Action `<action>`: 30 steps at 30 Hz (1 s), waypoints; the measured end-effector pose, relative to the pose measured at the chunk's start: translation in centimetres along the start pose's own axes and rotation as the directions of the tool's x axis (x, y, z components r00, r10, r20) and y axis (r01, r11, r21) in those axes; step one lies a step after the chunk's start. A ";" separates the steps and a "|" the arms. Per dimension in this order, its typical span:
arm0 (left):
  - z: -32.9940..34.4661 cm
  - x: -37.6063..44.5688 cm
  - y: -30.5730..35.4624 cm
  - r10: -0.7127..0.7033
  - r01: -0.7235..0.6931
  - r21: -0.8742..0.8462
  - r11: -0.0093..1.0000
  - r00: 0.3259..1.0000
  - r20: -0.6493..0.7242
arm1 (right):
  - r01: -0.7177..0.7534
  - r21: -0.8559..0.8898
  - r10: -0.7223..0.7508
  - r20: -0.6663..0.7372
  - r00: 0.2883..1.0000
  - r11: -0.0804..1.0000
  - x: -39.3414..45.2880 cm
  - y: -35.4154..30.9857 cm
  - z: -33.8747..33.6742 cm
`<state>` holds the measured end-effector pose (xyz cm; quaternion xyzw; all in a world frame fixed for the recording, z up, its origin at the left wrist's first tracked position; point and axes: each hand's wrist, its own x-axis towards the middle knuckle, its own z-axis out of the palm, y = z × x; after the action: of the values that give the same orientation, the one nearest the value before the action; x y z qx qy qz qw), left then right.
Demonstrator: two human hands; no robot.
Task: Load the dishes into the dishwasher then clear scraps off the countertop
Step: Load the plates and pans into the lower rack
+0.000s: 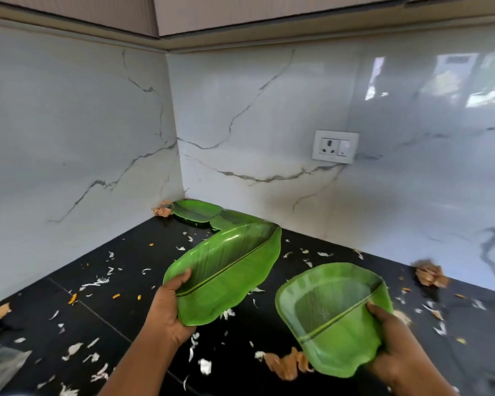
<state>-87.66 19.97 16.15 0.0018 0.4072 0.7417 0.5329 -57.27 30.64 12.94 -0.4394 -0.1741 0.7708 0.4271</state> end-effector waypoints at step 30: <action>-9.1 -40.3 -32.8 -0.740 0.648 0.372 0.665 0.640 0.208 | 0.485 0.206 -0.211 -0.710 0.672 0.850 -52.0 14.8 -41.8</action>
<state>-48.39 -14.10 7.59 0.0433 0.3713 0.4035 0.8351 -17.24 -24.54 7.79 -0.5503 0.0590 0.4834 0.6783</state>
